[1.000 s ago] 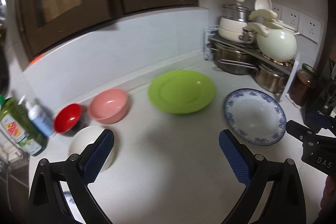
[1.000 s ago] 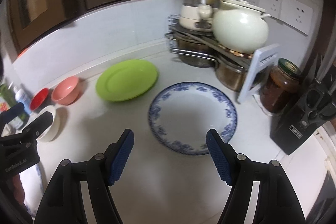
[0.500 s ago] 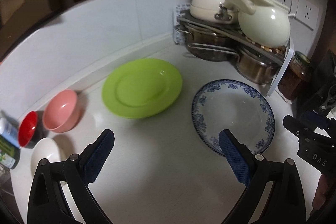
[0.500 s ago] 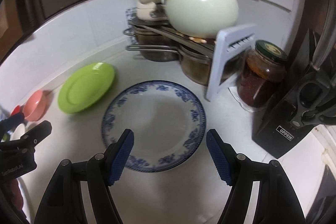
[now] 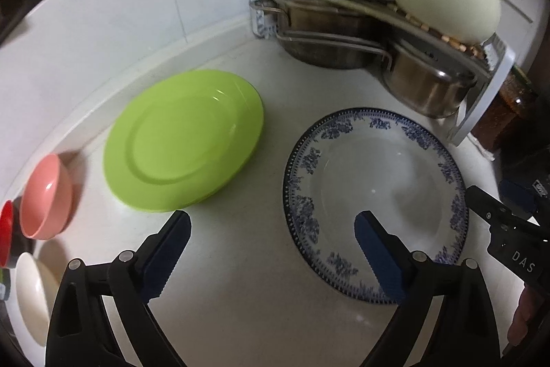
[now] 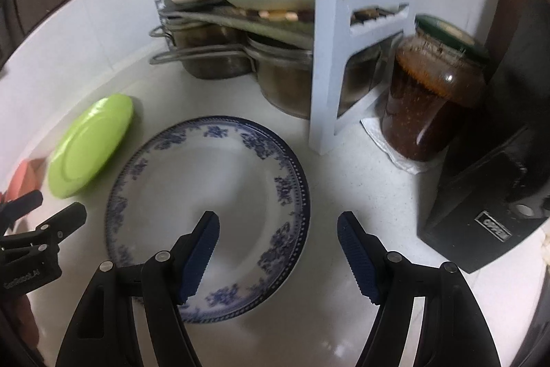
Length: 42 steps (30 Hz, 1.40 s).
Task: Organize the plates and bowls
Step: 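Close both tools on the rim of the second plate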
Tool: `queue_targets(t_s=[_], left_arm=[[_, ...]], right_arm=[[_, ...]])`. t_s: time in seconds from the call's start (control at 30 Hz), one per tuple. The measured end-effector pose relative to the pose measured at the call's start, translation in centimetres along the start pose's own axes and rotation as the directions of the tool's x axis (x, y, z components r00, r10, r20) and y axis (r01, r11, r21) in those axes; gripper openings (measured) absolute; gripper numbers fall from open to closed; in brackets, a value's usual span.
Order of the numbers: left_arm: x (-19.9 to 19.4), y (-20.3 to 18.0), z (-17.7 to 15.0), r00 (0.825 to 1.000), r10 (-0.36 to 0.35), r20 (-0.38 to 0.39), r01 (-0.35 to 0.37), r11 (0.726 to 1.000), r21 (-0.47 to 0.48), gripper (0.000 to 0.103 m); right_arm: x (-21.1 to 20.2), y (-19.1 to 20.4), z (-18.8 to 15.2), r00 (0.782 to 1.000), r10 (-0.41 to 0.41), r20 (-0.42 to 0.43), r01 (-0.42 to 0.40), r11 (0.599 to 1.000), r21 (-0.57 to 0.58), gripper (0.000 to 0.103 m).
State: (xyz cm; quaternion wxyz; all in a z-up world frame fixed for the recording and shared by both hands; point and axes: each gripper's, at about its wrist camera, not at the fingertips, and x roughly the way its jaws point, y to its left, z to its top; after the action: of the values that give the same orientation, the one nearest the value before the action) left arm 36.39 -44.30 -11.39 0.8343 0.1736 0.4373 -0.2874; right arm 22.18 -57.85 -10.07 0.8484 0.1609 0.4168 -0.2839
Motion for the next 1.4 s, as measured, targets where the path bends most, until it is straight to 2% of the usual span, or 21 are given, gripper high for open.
queue_targets(t_s=[0.37,0.5,0.7,1.17,1.3,1.4], left_arm=[[4.8,-1.7,1.3,0.997,-0.044,-0.066,0.046,0.999,0.016,0.088],[6.0,-1.9,1.4,0.996,-0.039,-0.08,0.041,0.999,0.022,0.081],[6.9,-2.0,1.6,0.994,-0.053,-0.097,0.055,0.998,0.018,0.075],[8.0,-2.4,2.3,0.988,-0.088,-0.13,0.09,0.996,0.008,0.048],[8.0,-2.7,2.5,0.986,-0.098,-0.132,0.099,0.995,0.005,0.043],[8.0,-2.5,2.5,0.987,-0.095,-0.13,0.096,0.995,0.002,0.04]], right_arm=[[4.0,-1.3,0.6,0.999,-0.006,-0.047,0.007,1.0,0.028,0.072],[5.0,-1.6,0.7,0.998,-0.007,-0.063,0.009,0.999,0.031,0.071],[6.0,-1.6,0.9,0.997,-0.003,-0.078,0.005,1.0,0.029,0.065],[6.7,-1.3,1.2,0.995,-0.003,-0.102,0.004,1.0,0.016,0.053],[6.8,-1.3,1.4,0.994,0.009,-0.107,-0.008,1.0,0.013,0.046],[6.9,-1.0,1.6,0.993,0.026,-0.114,-0.026,1.0,0.0,0.037]])
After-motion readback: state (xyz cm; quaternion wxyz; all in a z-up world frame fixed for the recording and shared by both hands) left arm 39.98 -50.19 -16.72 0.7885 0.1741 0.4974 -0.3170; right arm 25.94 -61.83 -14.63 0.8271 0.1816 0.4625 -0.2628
